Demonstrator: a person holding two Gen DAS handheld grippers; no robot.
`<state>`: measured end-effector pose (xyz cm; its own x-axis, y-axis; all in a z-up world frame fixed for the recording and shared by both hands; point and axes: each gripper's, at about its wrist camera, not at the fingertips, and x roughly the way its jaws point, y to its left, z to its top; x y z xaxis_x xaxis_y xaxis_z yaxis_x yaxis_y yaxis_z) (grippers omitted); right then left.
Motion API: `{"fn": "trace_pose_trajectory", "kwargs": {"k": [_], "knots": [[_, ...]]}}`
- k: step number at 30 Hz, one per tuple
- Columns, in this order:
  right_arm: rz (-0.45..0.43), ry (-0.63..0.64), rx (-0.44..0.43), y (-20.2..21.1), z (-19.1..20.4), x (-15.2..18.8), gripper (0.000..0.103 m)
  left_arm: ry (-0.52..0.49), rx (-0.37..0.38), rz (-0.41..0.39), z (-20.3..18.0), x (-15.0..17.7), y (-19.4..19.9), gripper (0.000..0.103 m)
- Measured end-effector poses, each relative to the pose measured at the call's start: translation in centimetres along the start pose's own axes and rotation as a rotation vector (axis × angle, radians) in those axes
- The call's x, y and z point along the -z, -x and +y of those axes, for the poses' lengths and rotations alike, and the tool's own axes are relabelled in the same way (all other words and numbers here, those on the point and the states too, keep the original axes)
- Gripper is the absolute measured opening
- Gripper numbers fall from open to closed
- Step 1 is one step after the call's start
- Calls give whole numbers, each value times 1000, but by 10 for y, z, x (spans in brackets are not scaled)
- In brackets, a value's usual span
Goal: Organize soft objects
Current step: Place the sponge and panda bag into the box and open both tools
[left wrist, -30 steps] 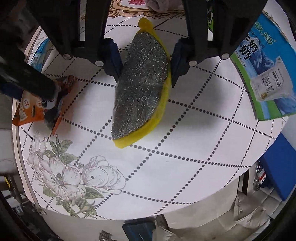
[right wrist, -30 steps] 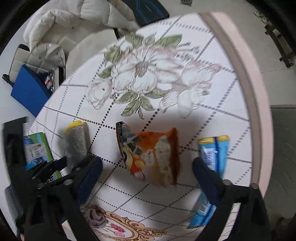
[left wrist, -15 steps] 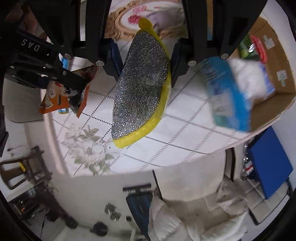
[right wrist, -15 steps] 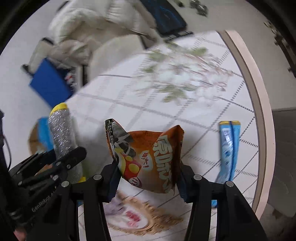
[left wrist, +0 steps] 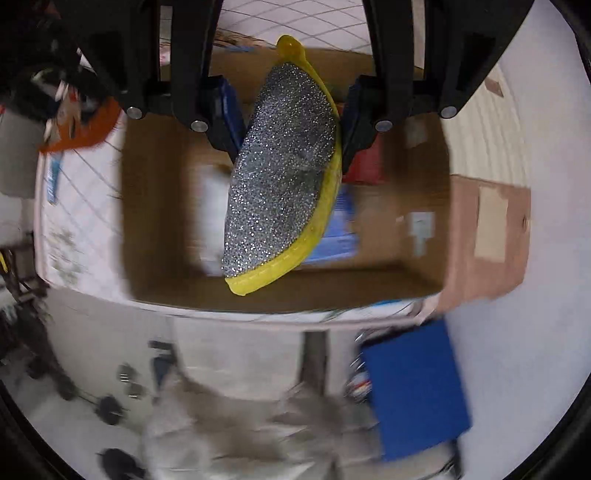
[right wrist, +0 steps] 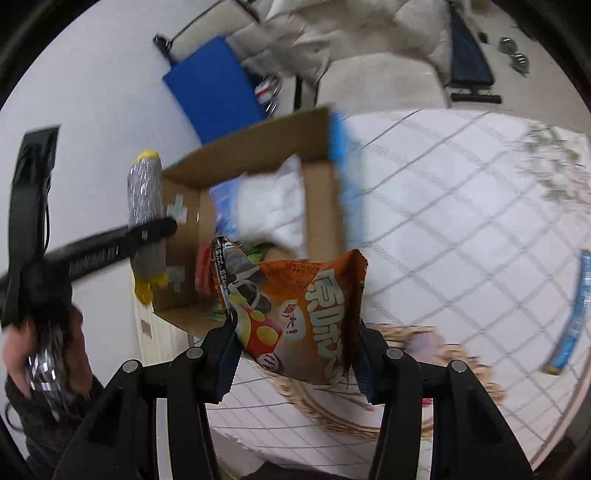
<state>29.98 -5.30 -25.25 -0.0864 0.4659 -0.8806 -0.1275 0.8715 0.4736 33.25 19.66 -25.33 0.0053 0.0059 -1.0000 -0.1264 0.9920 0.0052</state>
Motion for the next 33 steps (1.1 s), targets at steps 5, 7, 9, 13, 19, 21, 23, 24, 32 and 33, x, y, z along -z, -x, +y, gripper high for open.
{"fn": "trace_pose_trajectory", "kwargs": {"k": [5,7,9,13,19,21,23,24,32,33], "knots": [[71,5,32,-61,34,-9,54,24,-32,80,35,-24,-49,43],[92,3,45,-79,39,-12,54,27,-41,105,45,-32,-63,43],[112,-2,60,-96,44,-15,54,17,-47,130,48,-39,-76,43],[143,-7,84,-120,41,-17,54,15,-53,165,53,-45,-92,43],[171,-2,107,-140,44,-14,55,15,-47,197,60,-45,-109,45],[187,1,120,-147,45,-14,56,21,-33,208,62,-44,-111,48],[205,5,138,-154,47,-14,62,39,-1,225,65,-42,-112,58],[214,3,135,-156,47,-14,67,55,13,232,68,-41,-112,64],[207,4,149,-146,56,-13,96,35,-3,143,71,-28,-81,86],[199,10,159,-142,58,-13,98,31,-7,125,70,-24,-74,90]]}}
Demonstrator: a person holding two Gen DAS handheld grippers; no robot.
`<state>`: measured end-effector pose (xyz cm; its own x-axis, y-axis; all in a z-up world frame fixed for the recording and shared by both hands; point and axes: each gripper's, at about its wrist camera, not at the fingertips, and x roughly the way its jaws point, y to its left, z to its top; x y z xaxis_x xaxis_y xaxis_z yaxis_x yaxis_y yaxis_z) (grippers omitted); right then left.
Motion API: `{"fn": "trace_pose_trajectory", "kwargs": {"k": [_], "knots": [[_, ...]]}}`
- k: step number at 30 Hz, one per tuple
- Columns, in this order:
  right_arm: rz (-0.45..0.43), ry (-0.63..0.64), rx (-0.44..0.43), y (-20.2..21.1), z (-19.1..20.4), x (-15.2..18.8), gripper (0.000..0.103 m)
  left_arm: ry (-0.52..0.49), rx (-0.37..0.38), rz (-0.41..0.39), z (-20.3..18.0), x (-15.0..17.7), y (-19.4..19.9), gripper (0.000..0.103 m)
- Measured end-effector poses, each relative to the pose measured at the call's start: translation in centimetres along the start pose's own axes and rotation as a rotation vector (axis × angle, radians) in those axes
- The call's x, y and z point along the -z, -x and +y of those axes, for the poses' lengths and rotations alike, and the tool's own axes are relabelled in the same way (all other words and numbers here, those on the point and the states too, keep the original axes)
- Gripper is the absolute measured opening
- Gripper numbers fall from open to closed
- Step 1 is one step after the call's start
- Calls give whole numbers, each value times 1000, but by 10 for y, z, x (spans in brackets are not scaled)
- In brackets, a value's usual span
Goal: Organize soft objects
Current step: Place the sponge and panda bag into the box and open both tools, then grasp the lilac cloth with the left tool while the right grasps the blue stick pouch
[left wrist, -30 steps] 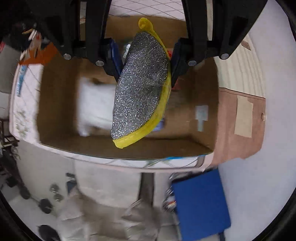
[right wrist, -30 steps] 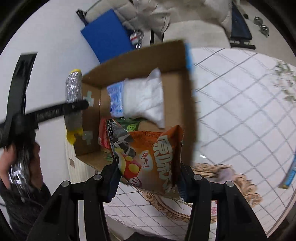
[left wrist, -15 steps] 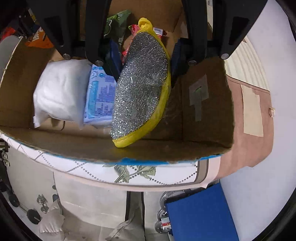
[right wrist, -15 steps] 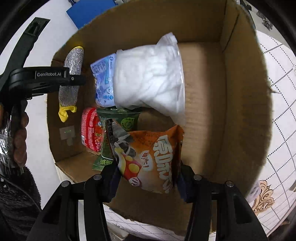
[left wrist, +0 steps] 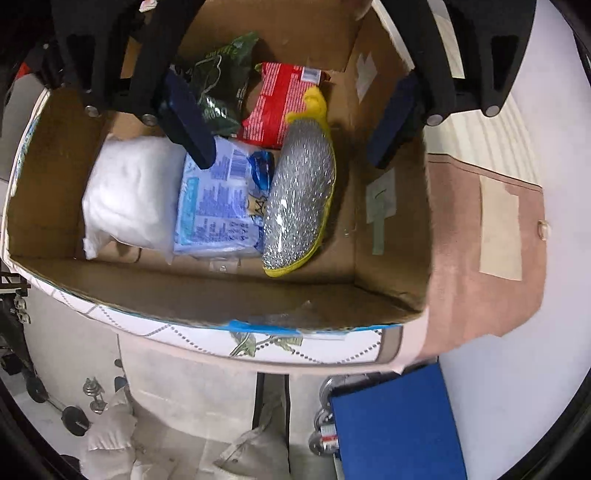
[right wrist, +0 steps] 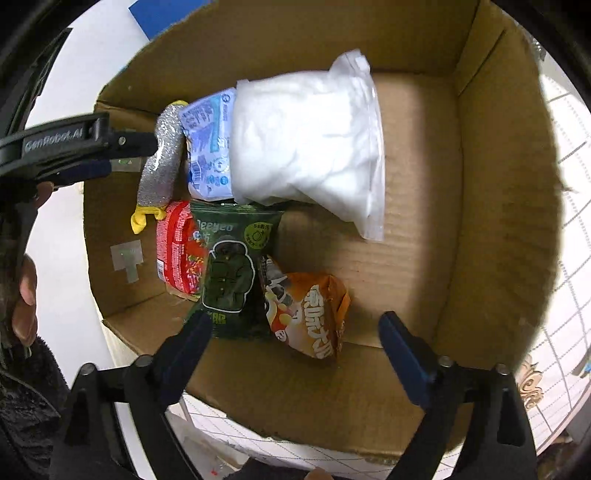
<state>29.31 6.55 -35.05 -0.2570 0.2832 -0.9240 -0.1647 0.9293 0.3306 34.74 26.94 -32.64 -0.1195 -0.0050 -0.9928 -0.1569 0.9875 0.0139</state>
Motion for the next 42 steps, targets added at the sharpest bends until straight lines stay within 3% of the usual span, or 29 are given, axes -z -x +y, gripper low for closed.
{"fn": "trace_pose_trajectory", "kwargs": {"k": [1,3,11,18,29,36,39,42], "knots": [[-12,7,18,5,2,2,103,-3,-5,-10,0,2,3,92],[-35,15,46,15,3,6,103,-6,0,-41,-1,14,14,99],[-175,36,227,52,8,40,103,21,22,-179,-8,74,48,100],[-273,28,302,78,10,77,103,31,11,-311,-20,130,83,101],[-447,32,272,136,26,137,103,18,17,-424,-34,195,123,101],[-471,23,221,157,30,158,103,11,30,-460,-43,212,140,101],[-459,0,203,160,14,165,103,-11,9,-452,-58,218,136,101],[-431,-82,173,159,-32,177,103,-62,-19,-403,-90,222,116,101]]}}
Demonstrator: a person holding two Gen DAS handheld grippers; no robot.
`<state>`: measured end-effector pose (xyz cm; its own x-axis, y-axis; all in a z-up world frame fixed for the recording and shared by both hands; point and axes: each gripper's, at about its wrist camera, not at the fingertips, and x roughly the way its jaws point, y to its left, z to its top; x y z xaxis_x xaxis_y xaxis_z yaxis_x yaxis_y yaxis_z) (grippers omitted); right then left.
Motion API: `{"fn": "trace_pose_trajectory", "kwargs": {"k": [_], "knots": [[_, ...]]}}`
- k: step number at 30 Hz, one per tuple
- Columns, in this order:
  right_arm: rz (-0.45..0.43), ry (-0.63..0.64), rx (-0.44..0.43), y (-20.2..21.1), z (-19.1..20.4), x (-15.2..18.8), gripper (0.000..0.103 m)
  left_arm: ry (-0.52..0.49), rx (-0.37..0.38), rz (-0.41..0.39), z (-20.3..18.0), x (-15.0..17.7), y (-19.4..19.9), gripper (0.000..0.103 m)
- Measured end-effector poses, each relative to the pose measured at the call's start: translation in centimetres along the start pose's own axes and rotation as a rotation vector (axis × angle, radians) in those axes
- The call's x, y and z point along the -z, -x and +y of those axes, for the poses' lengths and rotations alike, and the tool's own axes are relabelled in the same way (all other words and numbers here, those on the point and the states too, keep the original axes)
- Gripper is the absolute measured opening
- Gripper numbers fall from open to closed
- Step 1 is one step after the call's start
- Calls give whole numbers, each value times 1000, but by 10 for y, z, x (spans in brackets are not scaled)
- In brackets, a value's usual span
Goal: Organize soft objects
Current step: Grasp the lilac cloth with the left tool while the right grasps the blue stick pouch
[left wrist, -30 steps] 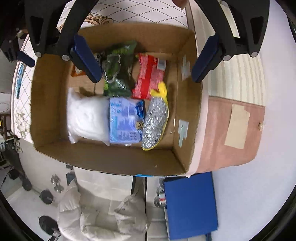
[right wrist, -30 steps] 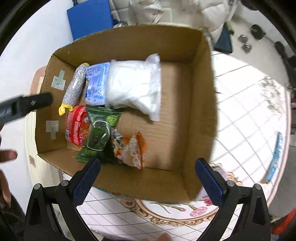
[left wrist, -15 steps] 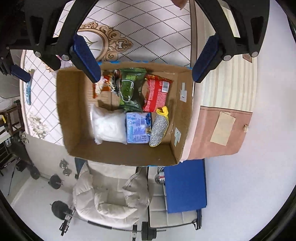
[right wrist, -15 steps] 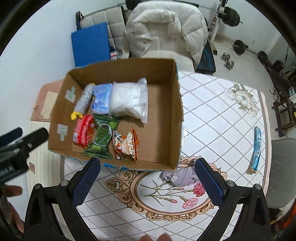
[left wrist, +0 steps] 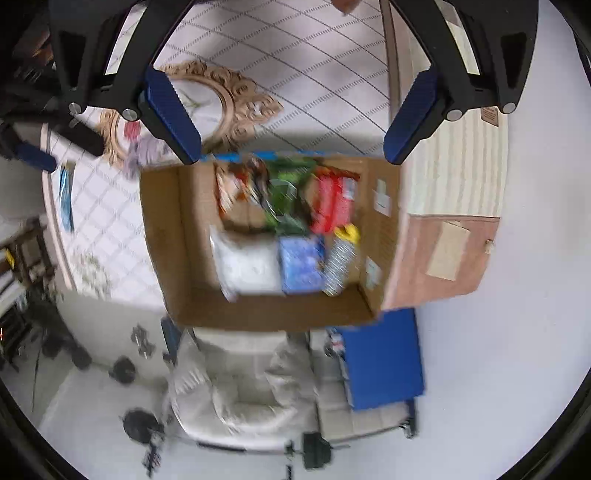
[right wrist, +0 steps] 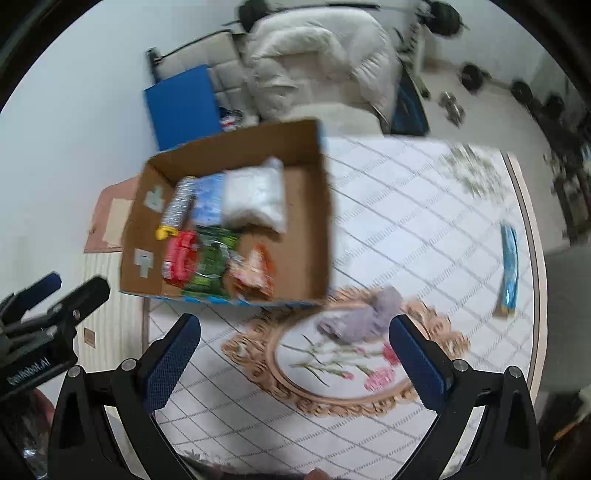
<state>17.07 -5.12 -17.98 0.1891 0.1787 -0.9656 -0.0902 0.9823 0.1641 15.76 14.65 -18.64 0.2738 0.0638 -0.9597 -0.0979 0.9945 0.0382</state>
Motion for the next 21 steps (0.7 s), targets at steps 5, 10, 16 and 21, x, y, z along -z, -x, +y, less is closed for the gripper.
{"fn": "trace_pose_trajectory", "kwargs": {"k": [5,10,16,21], "knots": [[69,-149,51,-17,-99,15,103,-114,25,96,-84,14,-45,101],[114,-203,129,-36,-189,19,103,-348,-27,144,-189,22,-98,101],[192,-194,182,-71,-266,12,103,-783,-288,100,-285,53,-153,102],[250,-196,163,-99,-304,3,103,-950,-432,44,-305,58,-165,102]]}}
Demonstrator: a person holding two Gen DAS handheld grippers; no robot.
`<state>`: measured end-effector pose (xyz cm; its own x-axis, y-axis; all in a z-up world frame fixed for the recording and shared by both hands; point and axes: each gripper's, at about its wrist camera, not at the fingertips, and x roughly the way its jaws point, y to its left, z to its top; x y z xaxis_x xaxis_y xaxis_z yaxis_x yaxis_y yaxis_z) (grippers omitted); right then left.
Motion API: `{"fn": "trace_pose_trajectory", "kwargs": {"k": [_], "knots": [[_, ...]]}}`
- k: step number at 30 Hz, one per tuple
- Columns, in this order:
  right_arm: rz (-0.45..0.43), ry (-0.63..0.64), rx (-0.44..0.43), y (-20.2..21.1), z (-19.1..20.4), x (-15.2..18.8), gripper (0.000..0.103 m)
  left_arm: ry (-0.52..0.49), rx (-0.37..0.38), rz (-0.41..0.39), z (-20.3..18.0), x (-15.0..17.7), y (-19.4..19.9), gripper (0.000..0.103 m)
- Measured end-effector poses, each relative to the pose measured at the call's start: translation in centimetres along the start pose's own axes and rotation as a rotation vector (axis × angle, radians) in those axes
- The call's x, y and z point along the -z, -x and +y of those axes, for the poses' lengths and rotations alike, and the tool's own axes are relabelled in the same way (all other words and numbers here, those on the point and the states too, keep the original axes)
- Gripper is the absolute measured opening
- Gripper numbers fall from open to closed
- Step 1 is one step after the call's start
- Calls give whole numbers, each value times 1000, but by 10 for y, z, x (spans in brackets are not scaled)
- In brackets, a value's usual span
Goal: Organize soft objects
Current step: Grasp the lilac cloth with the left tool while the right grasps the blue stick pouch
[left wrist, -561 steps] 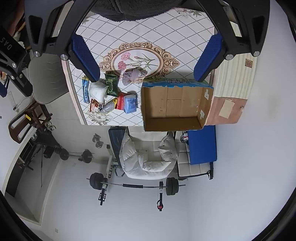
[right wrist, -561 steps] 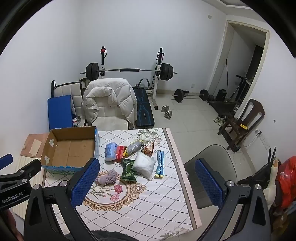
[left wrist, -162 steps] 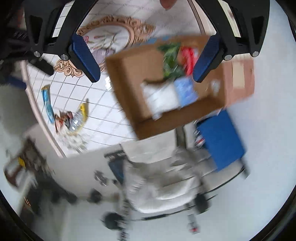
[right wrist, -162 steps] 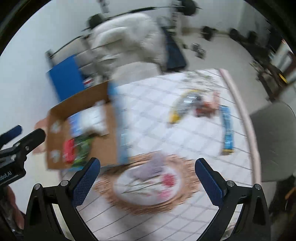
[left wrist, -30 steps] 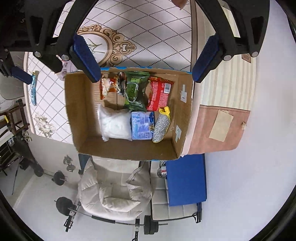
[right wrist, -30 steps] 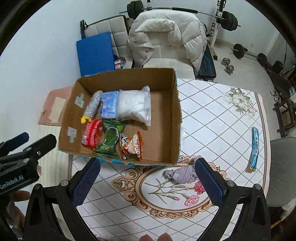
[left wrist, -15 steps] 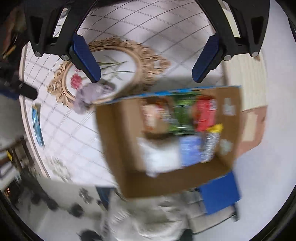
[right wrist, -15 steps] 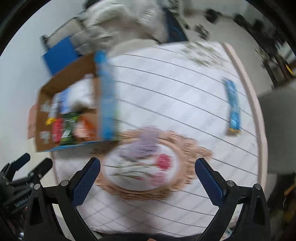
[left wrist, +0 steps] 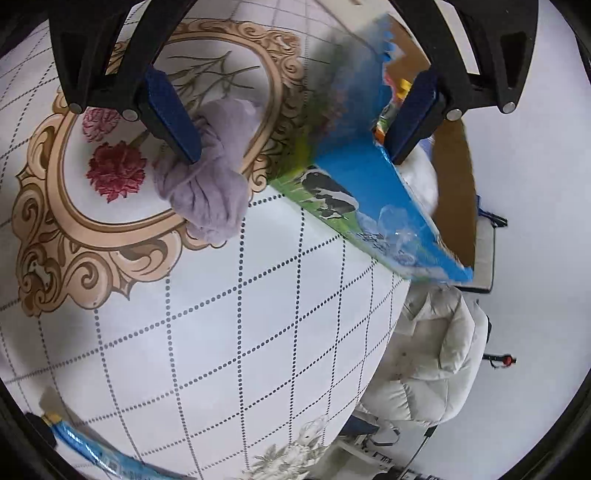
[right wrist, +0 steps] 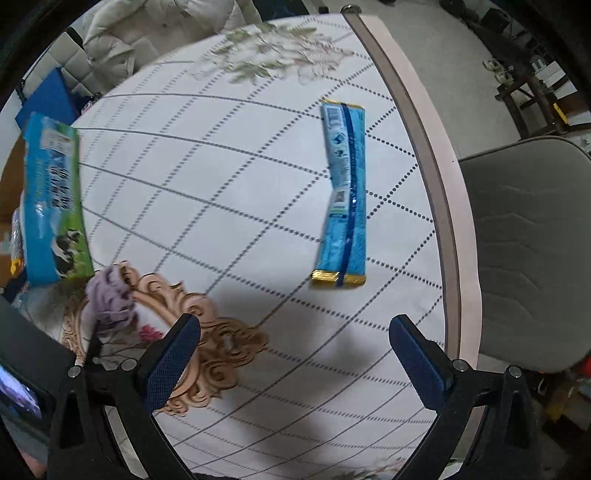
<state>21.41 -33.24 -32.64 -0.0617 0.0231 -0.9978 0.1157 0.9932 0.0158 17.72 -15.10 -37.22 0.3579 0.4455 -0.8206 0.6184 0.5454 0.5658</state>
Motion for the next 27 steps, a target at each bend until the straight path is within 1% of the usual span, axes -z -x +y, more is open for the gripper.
{"fn": "trace_pose_trajectory", "kwargs": {"k": [2,4,7,8,11,14,16,17,18,19,20,21,22,23,24,25,26,27], "knots": [[15,-3,-3,-8,-7,-6,103,-25,-24,-17,-1,3,11,102],[19,2,-13,-11,-10,-9,103,-48,-71,-36,-6,7,18,102],[21,16,-21,-15,-11,-14,103,-83,-78,-58,-20,9,22,102],[26,21,-21,-17,-12,-16,103,-95,-63,-48,-23,9,17,102],[36,31,-17,-24,-15,-24,103,-110,-2,17,-33,2,-4,102],[43,30,-12,-31,-20,-35,103,-97,111,123,-39,-1,-34,101],[55,17,-18,-39,-24,-46,103,-41,193,164,-34,-4,-47,101],[63,4,-20,-44,-26,-52,103,-12,226,169,-29,-6,-47,95],[70,-8,-22,-49,-27,-58,103,35,285,184,-21,-10,-48,87],[79,-22,-24,-55,-29,-64,103,71,328,203,-16,-13,-50,84],[89,-41,-23,-62,-30,-71,103,112,370,223,-10,-16,-51,77],[96,-55,-19,-67,-31,-75,102,158,416,242,-4,-18,-52,69],[109,-70,-12,-74,-31,-81,99,199,450,257,1,-19,-53,65],[124,-81,-9,-79,-32,-85,92,223,473,266,4,-19,-53,57],[139,-91,-7,-83,-31,-87,89,268,518,281,8,-18,-53,46],[129,-86,17,-82,-28,-88,86,296,546,288,10,-17,-52,40],[117,-72,34,-80,-24,-89,75,334,577,300,13,-15,-54,38],[99,-45,48,-76,-17,-89,68,377,595,309,16,-13,-54,38]]}}
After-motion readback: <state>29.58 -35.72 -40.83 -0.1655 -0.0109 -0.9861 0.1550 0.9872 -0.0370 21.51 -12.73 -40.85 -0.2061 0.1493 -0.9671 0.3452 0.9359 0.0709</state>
